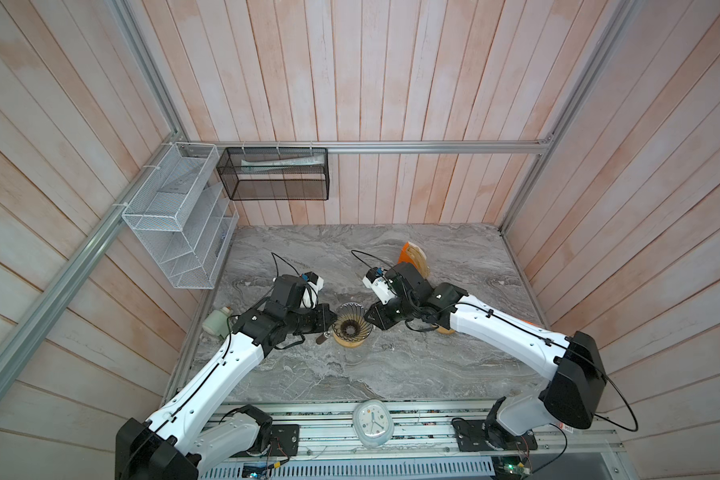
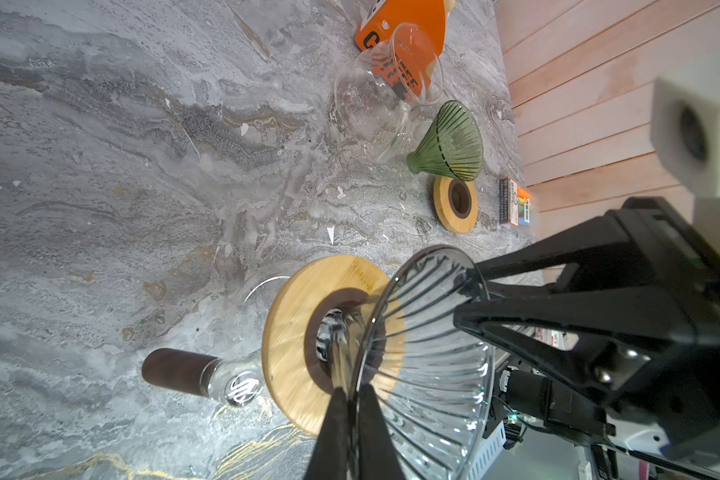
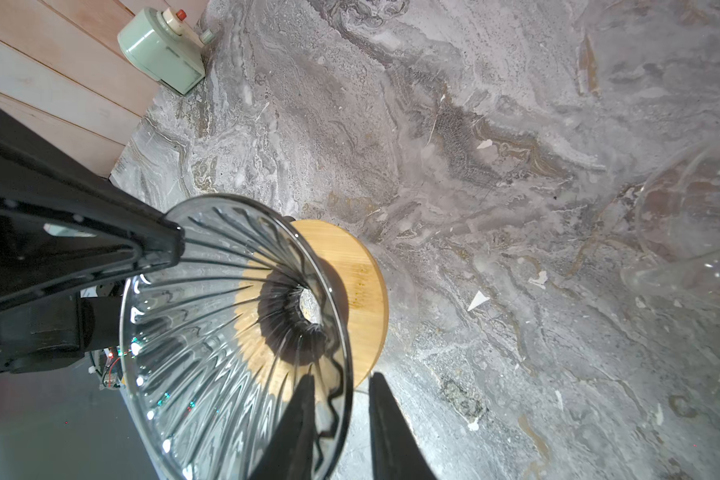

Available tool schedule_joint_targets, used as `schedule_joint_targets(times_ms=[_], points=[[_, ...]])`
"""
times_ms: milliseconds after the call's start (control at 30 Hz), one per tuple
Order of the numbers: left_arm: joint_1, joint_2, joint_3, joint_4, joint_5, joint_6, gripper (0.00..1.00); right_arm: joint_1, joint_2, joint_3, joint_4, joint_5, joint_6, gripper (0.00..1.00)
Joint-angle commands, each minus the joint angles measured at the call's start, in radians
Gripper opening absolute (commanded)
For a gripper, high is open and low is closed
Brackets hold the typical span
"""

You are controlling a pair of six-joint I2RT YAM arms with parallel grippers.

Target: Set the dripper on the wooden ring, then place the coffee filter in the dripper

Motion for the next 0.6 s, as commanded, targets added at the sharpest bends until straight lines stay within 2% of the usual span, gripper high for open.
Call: schedule_joint_targets(times_ms=[0, 233, 400, 567], points=[[-0.001, 0.011, 0.011, -0.029, -0.029, 0.025, 0.08, 0.007, 0.017, 0.041, -0.026, 0.027, -0.02, 0.27], [-0.001, 0.027, 0.016, -0.032, -0.035, 0.012, 0.06, 0.006, 0.011, 0.064, -0.033, 0.036, -0.022, 0.27], [-0.001, 0.042, 0.013, -0.036, -0.028, 0.012, 0.0, 0.006, 0.025, 0.069, -0.033, 0.035, -0.027, 0.21], [0.0, 0.053, 0.006, -0.048, -0.032, 0.014, 0.0, 0.005, 0.033, 0.078, -0.038, 0.032, -0.028, 0.16]])
